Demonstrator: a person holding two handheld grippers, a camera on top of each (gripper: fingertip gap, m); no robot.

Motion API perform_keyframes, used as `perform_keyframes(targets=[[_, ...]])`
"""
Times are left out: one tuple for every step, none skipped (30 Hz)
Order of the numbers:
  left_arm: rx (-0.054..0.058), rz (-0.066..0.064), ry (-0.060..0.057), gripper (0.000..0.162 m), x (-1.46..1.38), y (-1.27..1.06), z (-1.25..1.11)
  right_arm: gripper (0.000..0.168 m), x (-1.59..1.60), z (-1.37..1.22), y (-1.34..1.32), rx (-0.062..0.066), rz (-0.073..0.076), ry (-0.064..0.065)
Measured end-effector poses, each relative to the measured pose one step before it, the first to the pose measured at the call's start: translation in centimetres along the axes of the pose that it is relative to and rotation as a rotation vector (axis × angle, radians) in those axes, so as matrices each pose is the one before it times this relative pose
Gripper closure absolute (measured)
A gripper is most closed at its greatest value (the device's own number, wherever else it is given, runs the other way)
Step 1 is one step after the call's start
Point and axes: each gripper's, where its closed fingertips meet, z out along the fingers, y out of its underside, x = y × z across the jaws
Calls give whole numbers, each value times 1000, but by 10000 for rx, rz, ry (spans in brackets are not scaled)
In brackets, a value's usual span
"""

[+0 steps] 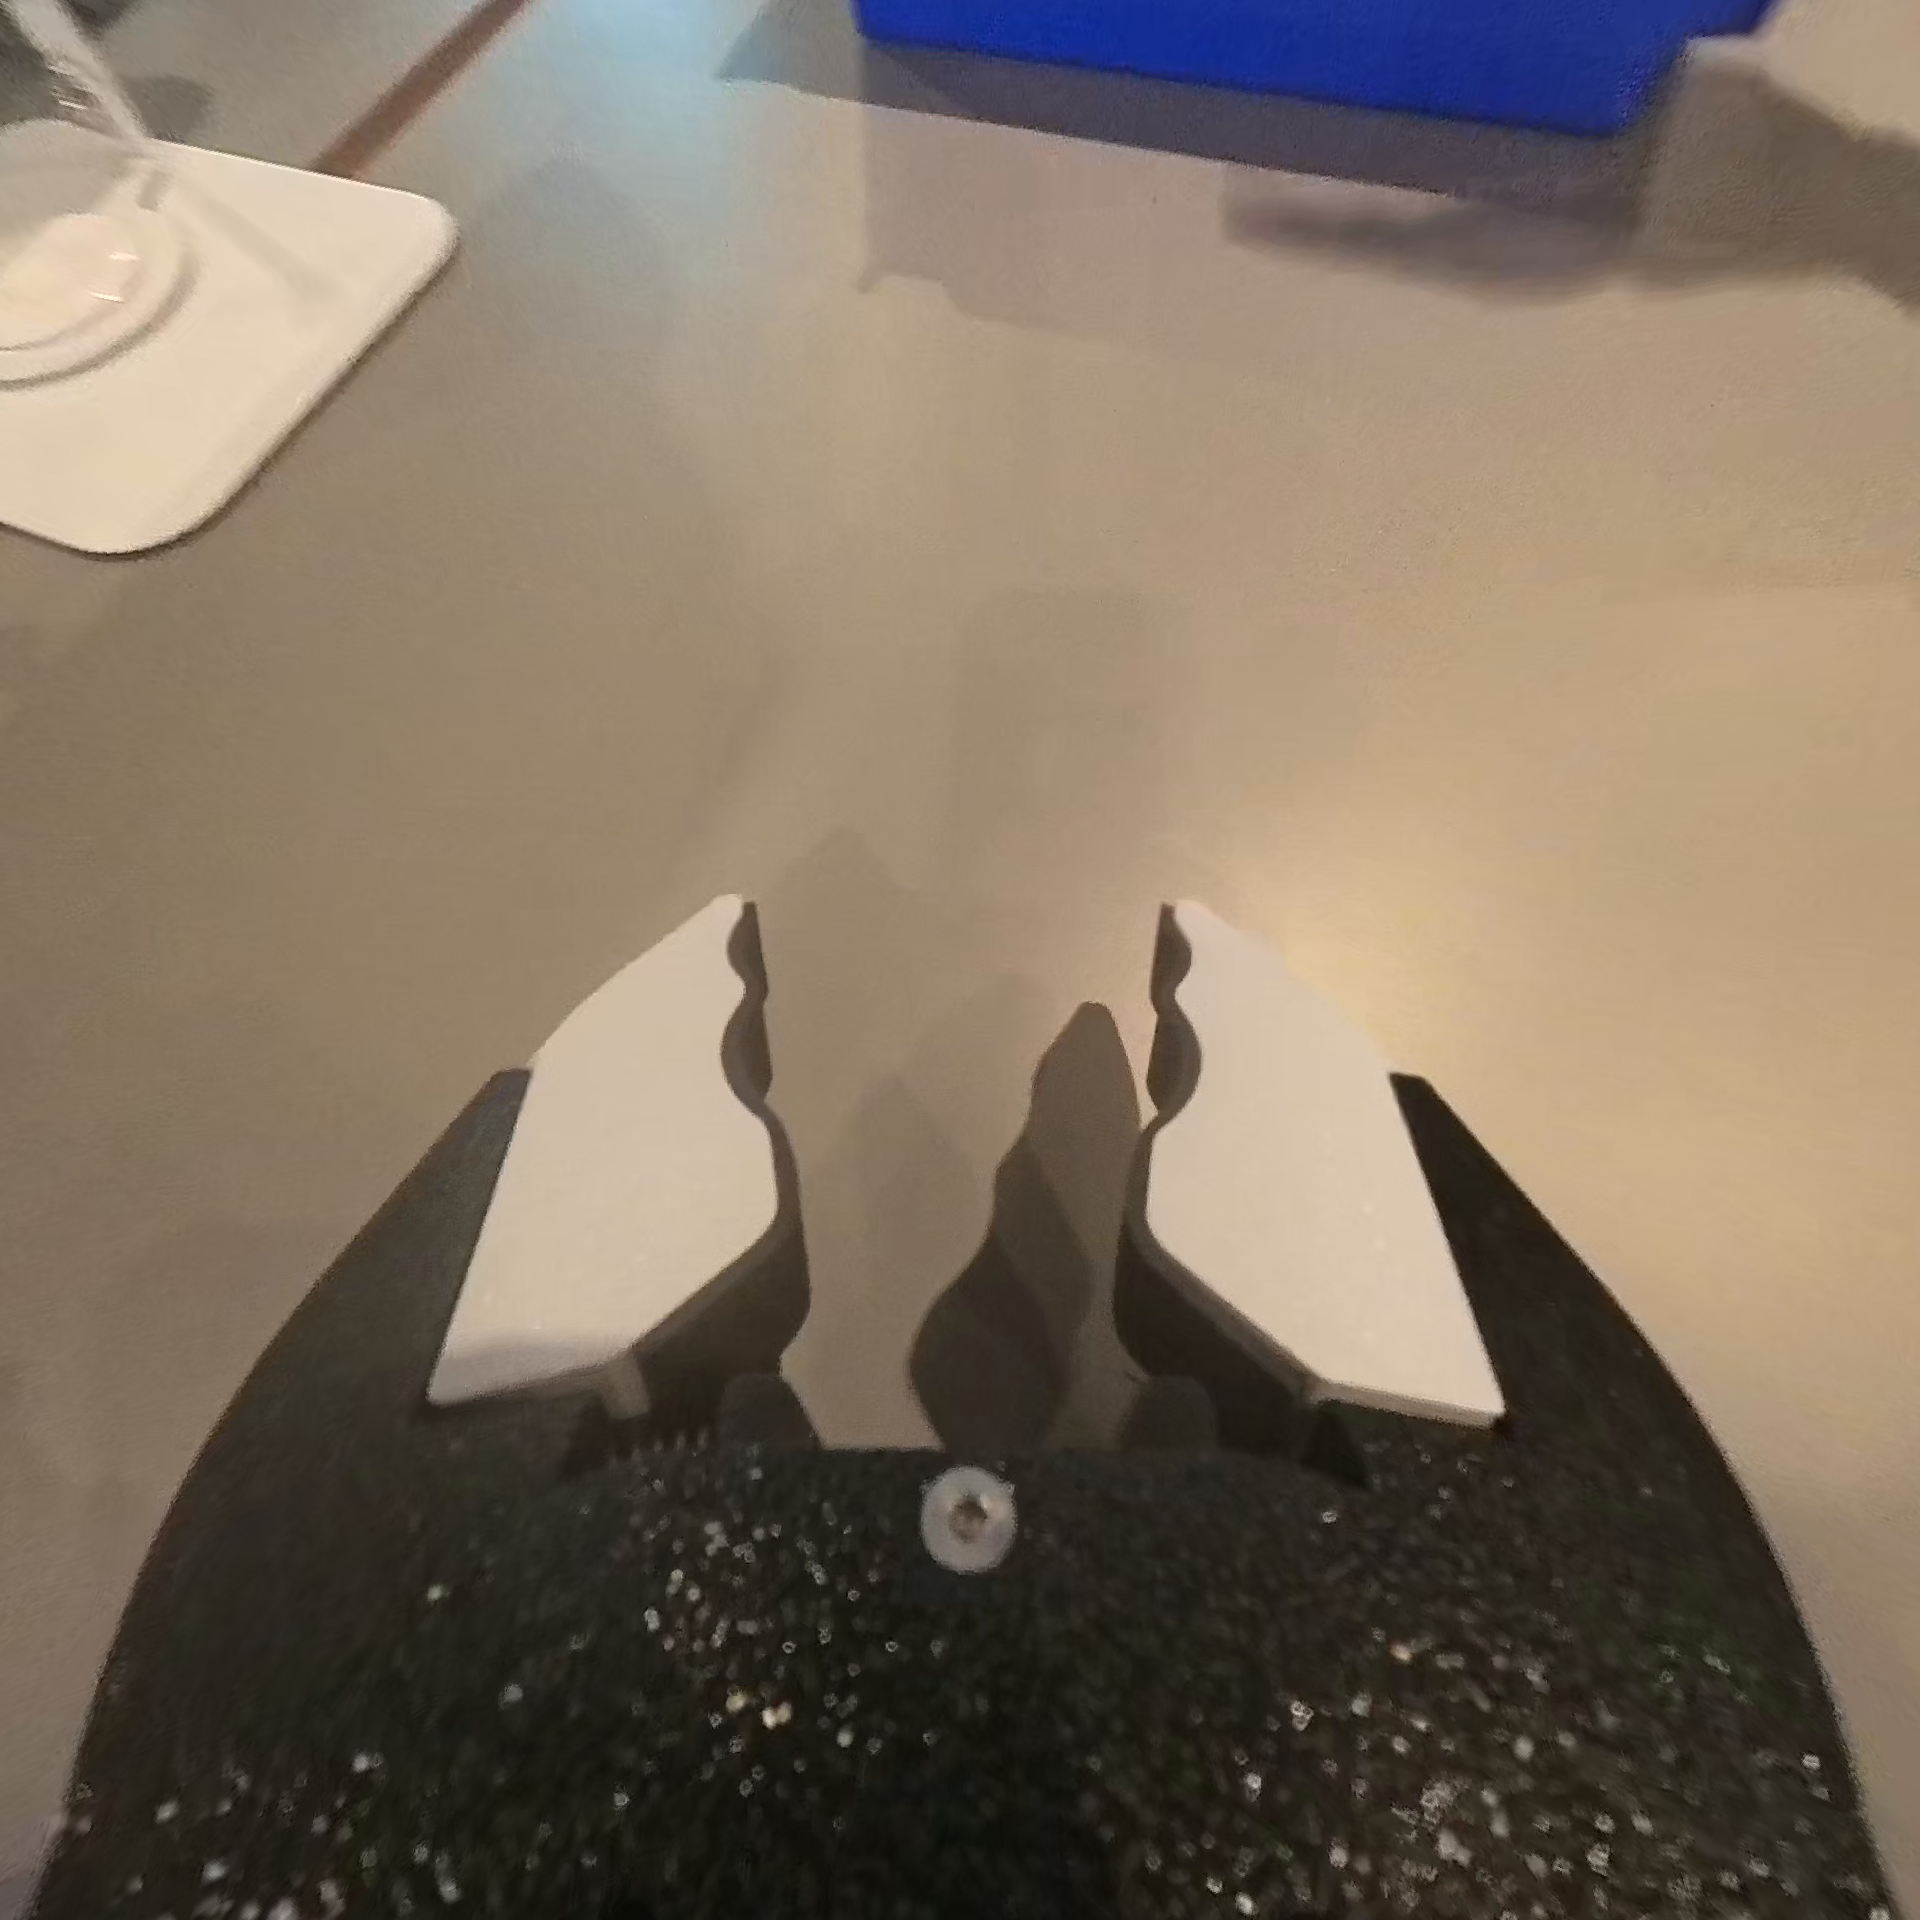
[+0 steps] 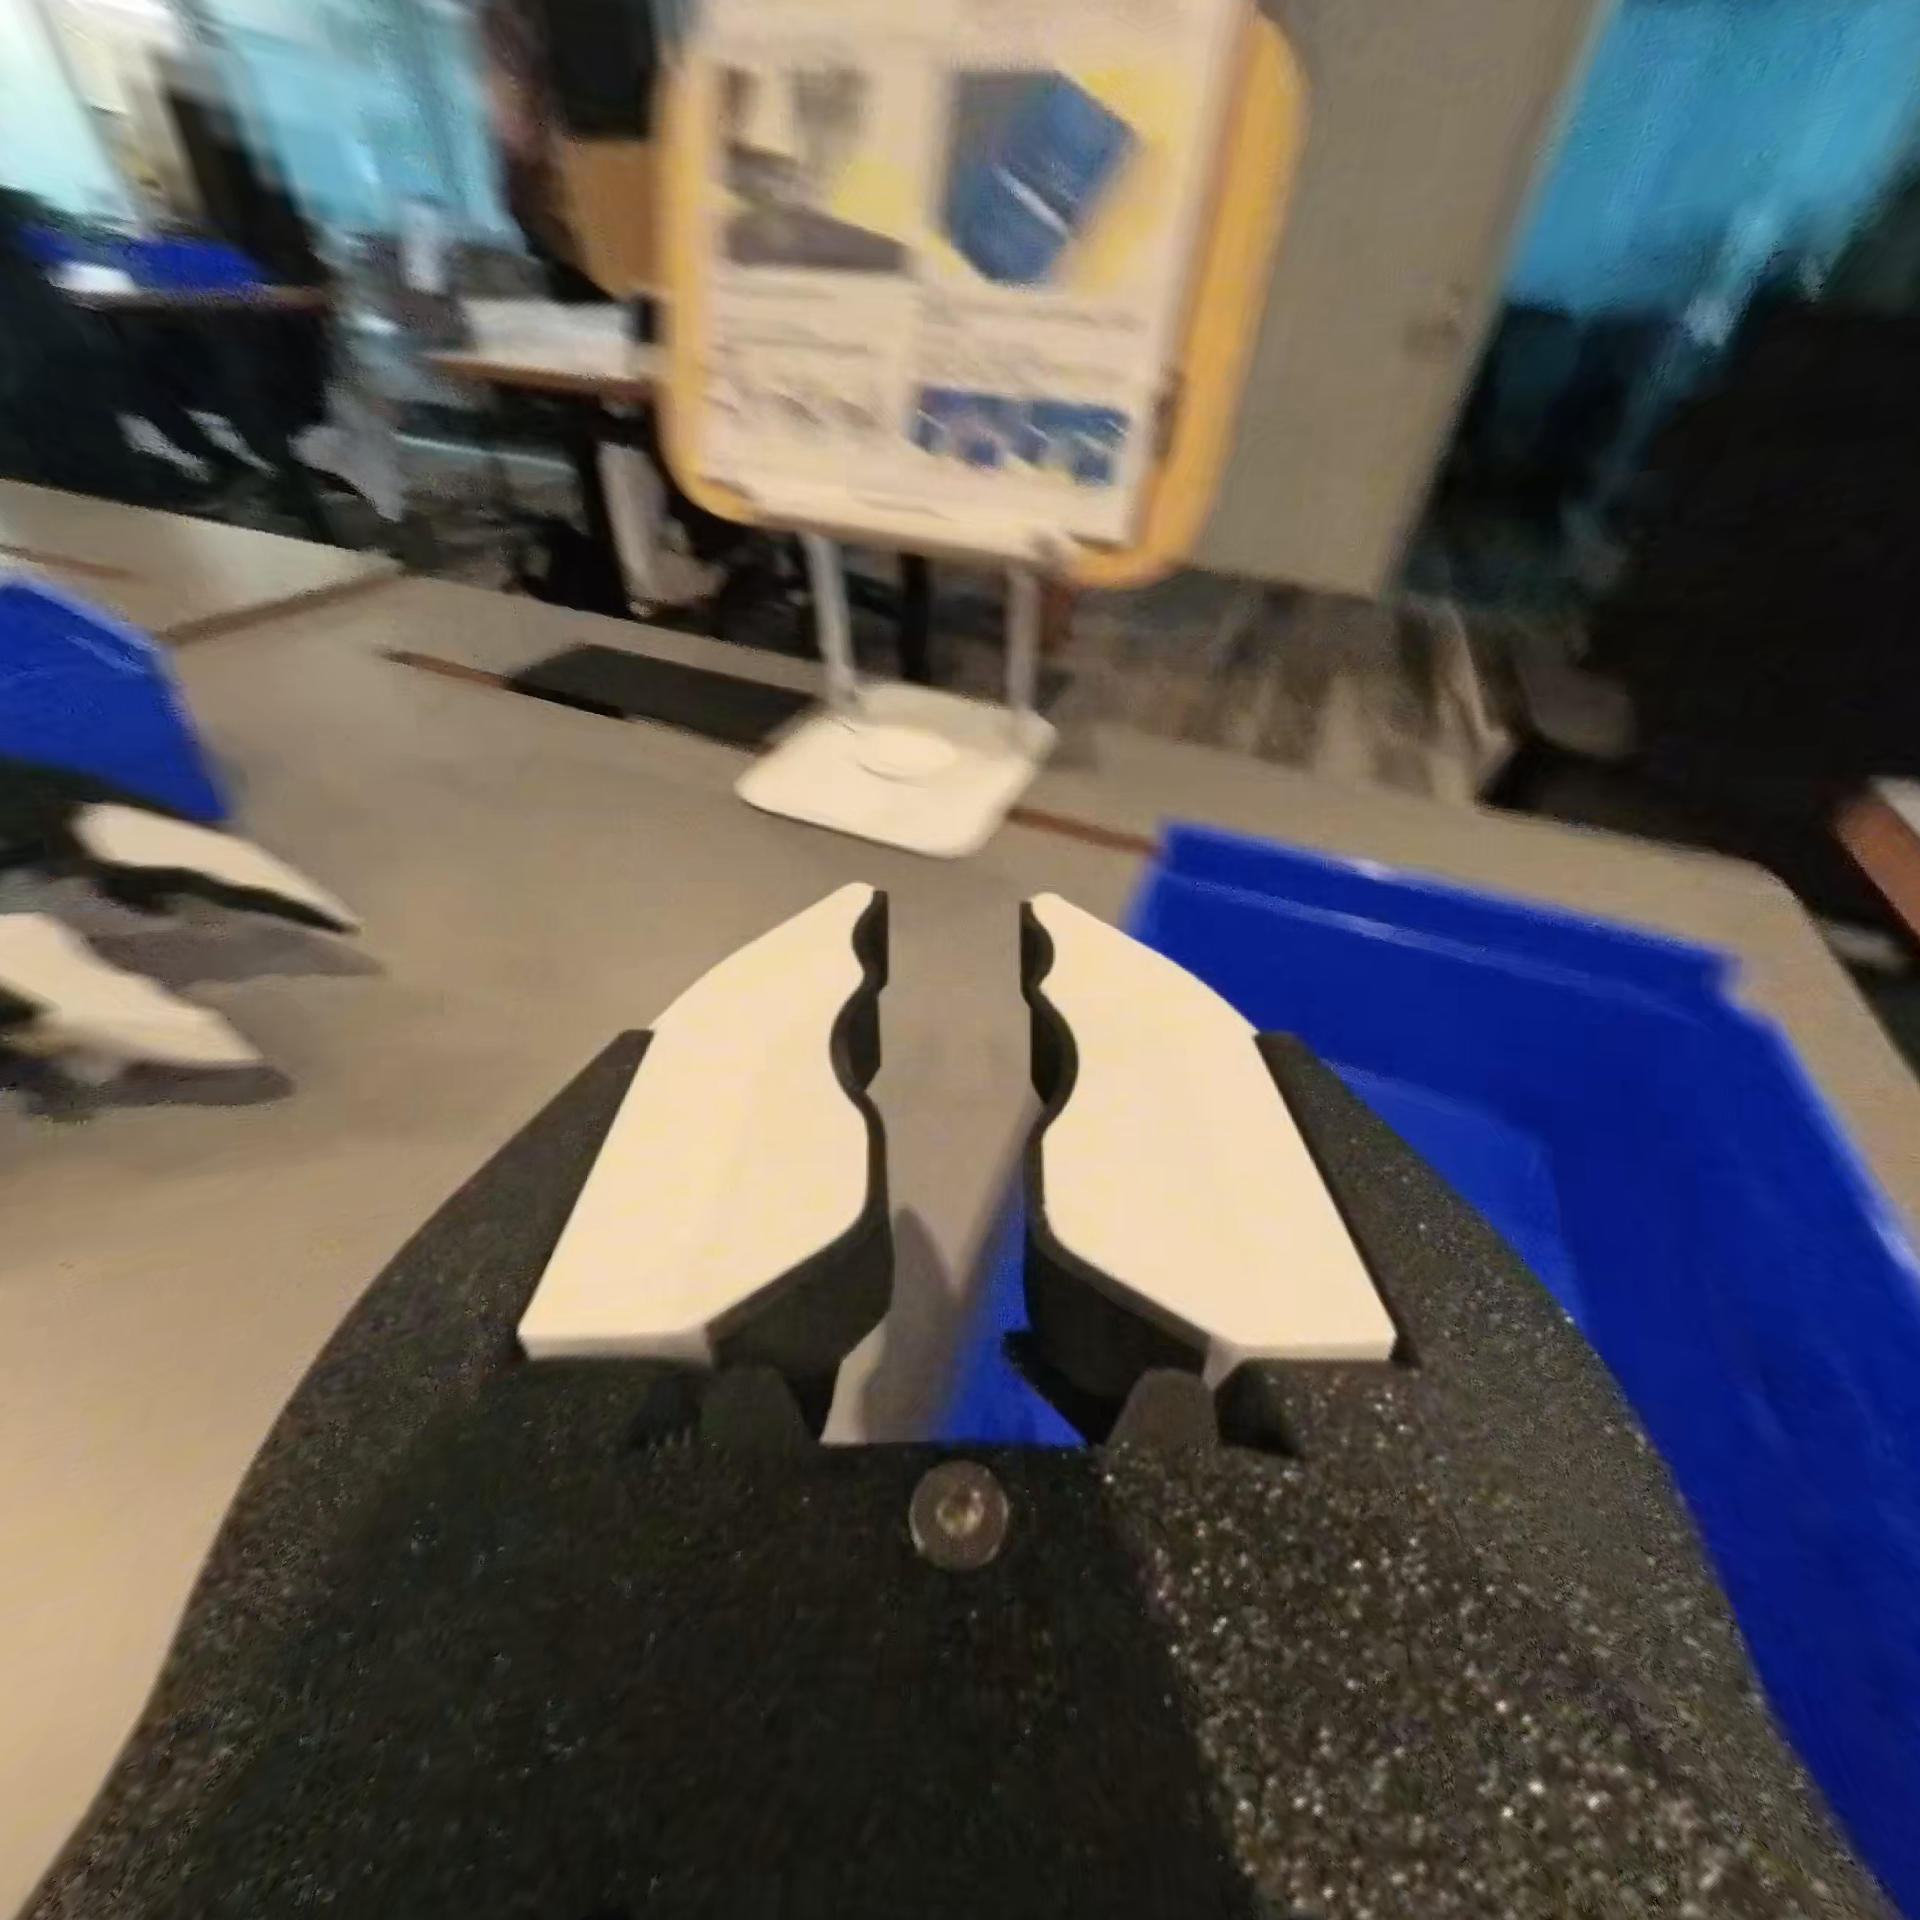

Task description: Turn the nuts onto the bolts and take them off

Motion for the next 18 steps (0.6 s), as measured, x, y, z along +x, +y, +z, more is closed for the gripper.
perform_keyframes(targets=[[84, -68, -259, 92, -374, -104, 9, 143, -2829, 963, -531, 350, -508, -397], [101, -85, -199, 93, -292, -135, -15, 144, -2367, 1231, -266, 388, -580, -176], [86, -129, -100, 95, -150, -126, -43, 146, -2039, 1377, -108, 526, -517, -108], [65, -167, -36, 98, -77, -107, -61, 146, -1775, 1475, 400, 359, -288, -158], [83, -165, -21, 99, -59, -122, -82, 146, -1520, 1476, 1062, -31, -122, -240], [112, -121, -23, 99, -62, -145, -110, 146, -1127, 1350, 1266, -174, -16, -203], [119, -65, -33, 99, -71, -167, -148, 145, -868, 1117, 1152, -120, 157, -187], [110, -27, -72, 100, -118, -161, -173, 145, -734, 792, 927, -33, 321, -234], [97, -11, -120, 100, -196, -159, -163, 145, -745, 481, 798, -79, 381, -363], [102, -11, -117, 100, -179, -191, -160, 145, -564, 252, 680, -118, 302, -328], [138, -20, -79, 100, -109, -263, -135, 145, -264, 65, 619, -40, 119, -123], [161, -39, -41, 100, -47, -279, -108, 145, -96, -14, 703, -69, 0, -7], [127, -51, 15, 100, 47, -233, -80, 145, -124, -13, 649, -140, -32, -48], [58, -21, 79, 100, 129, -175, -93, 145, -168, 17, 369, -146, 7, -121], [5, 47, 86, 99, 141, -182, -184, 145, -20, -7, 72, -47, 46, -14], [53, 84, -41, 98, -15, -356, -375, 145, 99, -44, -171, 105, 15, 67], [141, 82, -155, 98, -104, -616, -637, 145, 79, -69, -187, 102, 0, 41], [250, 70, -153, 98, -43, -925, -930, 145, 47, -74, -84, 34, -7, 20]])
